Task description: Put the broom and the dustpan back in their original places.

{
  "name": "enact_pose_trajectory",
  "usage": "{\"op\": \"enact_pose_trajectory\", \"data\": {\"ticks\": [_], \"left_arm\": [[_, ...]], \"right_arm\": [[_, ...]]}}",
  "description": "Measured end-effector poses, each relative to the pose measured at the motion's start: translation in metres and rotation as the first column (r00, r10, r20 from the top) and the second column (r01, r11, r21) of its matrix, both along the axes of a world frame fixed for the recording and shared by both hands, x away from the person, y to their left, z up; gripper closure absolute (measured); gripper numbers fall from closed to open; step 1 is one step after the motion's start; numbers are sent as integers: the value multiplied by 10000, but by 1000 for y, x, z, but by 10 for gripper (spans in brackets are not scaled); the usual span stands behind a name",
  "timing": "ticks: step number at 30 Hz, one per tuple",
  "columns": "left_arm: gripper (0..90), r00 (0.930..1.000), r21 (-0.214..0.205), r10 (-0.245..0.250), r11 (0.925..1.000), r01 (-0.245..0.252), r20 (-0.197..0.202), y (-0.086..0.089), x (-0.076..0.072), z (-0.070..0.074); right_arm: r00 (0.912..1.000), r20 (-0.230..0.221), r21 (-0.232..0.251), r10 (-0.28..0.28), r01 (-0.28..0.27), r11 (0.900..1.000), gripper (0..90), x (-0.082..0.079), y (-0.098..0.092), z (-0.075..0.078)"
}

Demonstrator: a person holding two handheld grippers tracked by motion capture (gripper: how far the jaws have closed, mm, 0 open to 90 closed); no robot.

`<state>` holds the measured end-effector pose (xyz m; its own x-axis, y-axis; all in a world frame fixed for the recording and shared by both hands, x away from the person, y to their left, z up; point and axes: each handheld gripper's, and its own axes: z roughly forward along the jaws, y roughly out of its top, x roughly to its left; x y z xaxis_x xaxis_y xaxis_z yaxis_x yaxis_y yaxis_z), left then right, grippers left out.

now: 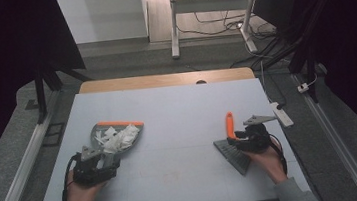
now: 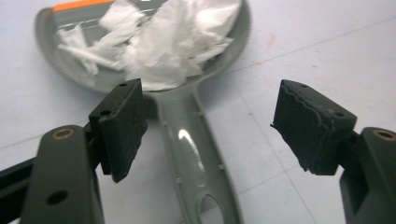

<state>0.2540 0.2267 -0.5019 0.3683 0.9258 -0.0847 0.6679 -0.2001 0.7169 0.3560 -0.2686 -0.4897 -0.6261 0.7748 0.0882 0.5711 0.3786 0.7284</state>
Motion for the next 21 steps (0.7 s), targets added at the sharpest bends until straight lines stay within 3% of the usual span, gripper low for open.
{"op": "enact_pose_trajectory", "data": {"ticks": [10,21], "left_arm": [[287,9909,-184,-1333,9909,1336,169,-1,-1,-2],[288,9892,-342,-1467,9886,1469,63,-1,1,-4]], "right_arm": [[9930,516,282,1064,-1079,9938,528,-21,0,-1],[9834,957,311,1540,-1576,9870,528,-31,-3,-3]]}}
